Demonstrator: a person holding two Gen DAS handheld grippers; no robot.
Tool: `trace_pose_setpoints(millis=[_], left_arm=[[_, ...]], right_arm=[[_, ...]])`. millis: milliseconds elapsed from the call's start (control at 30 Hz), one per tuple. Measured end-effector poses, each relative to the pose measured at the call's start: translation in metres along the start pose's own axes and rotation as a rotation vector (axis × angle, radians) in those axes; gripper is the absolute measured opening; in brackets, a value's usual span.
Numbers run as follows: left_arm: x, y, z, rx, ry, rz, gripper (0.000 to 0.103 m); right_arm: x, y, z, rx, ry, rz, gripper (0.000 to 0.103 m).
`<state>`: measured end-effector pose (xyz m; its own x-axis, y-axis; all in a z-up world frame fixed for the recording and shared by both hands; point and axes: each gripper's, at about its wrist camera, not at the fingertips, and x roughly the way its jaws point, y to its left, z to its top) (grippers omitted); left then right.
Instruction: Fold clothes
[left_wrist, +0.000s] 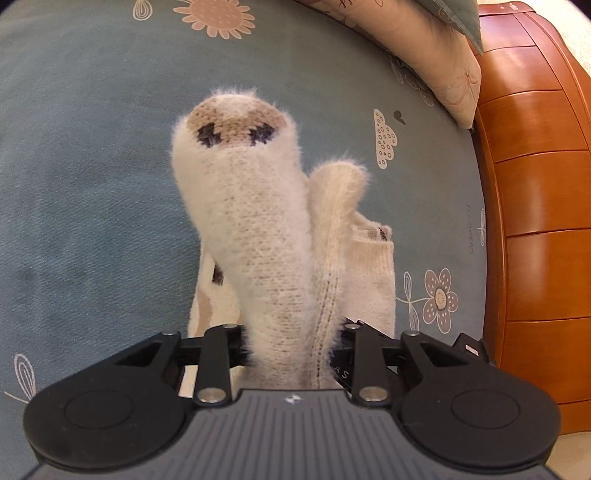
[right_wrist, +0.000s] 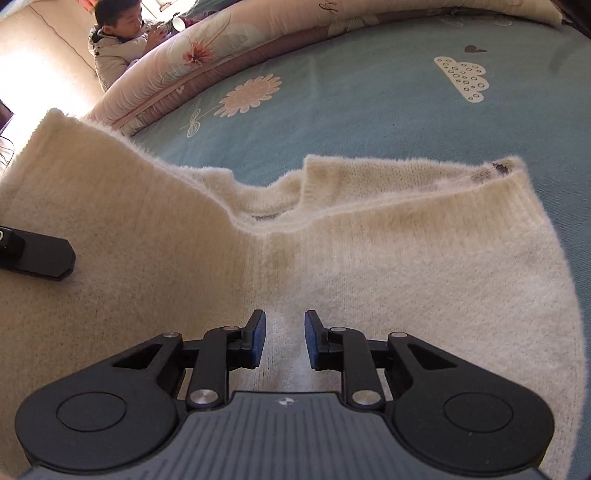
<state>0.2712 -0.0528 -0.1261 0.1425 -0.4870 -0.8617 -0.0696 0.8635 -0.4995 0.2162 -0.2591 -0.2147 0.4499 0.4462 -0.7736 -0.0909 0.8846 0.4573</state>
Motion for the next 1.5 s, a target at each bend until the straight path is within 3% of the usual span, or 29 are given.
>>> trace_pose_setpoints(millis=[333,567,900,1033,1167,1300,1500], left_arm=[[0.05,-0.065,-0.005,-0.017,0.059,0.036,0.028],[0.09,-0.101,-0.009,-0.051,0.075,0.03,0.028],[0.143,-0.132,-0.019,0.009,0.081,0.112,0.03],[0.164,-0.146,-0.029,0.113,0.076,0.174,0.031],[0.18,-0.16,-0.043,0.233,0.059,0.228,0.04],[0.187,-0.175,-0.051,0.319,0.055,0.231,0.068],[0.179,-0.186,-0.06,0.437,0.059,0.172,0.071]], right_arm=[[-0.072,-0.079,-0.025,0.118,-0.078,-0.109,0.026],[-0.099,-0.124,-0.043,0.202,-0.109,-0.149,0.027],[-0.134,-0.153,-0.049,0.22,-0.177,-0.187,0.033],[-0.136,-0.164,-0.053,0.251,-0.18,-0.207,0.033],[-0.133,-0.171,-0.056,0.262,-0.17,-0.224,0.033],[-0.132,-0.175,-0.059,0.274,-0.158,-0.234,0.038],[-0.137,-0.182,-0.061,0.306,-0.155,-0.227,0.04]])
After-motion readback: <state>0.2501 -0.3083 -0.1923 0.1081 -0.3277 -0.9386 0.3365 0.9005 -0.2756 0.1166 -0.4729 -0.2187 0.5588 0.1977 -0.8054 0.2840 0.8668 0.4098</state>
